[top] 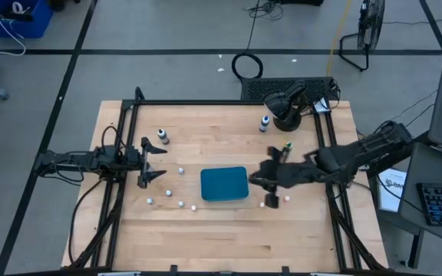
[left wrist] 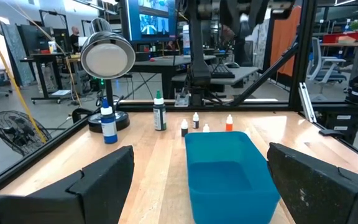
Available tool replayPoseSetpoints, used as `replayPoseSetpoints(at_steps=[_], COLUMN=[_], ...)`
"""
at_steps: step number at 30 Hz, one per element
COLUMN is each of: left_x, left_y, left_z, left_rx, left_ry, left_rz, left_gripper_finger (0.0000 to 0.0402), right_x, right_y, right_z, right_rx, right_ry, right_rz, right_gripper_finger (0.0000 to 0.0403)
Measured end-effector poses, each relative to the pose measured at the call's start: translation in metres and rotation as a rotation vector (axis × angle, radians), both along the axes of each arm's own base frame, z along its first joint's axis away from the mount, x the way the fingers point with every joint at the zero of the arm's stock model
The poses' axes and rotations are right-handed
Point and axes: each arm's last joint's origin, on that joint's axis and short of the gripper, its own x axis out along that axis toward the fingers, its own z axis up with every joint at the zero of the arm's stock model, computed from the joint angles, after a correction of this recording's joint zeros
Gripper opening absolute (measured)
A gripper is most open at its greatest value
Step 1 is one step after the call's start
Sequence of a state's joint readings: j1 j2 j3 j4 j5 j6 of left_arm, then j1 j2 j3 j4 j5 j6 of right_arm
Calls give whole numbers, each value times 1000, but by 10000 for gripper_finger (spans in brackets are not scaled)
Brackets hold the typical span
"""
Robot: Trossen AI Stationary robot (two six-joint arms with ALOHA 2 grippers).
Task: Pick & Place food coloring
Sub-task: Put the small violet food coloring bottle into the blue bin
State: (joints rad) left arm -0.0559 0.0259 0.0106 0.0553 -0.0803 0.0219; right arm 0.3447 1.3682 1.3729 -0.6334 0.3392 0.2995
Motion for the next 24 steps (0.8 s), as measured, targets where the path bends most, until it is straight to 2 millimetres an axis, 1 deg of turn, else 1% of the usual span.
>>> replayPoseSetpoints(at_steps=[3,6,8,11,13,17,20,24], left_x=[0,0,0,0,0,0,0,0], left_y=[0,0,0,0,0,0,0,0], left_z=[0,0,0,0,0,0,0,0], left_rx=[0,0,0,0,0,0,0,0], left_ry=[0,0,0,-1,0,0,0,0], left_rz=[0,0,0,0,0,0,0,0], left_gripper_finger=[365,365,365,365,365,365,365,365], right_x=[34,68,90,117,130,147,157,168], right_y=[-2,-8,-15,-28,-35,-45,-45,-43], right_z=[15,23,24,16,2,-42,-74,-114], right_rx=[-87,-127,-139,-140,-128,-124,-132,-150], right_ry=[76,160,214,319,398,587,713,781], right_rz=[32,75,87,87,88,93,97,125], right_gripper_finger=[54,54,54,54,54,54,54,54])
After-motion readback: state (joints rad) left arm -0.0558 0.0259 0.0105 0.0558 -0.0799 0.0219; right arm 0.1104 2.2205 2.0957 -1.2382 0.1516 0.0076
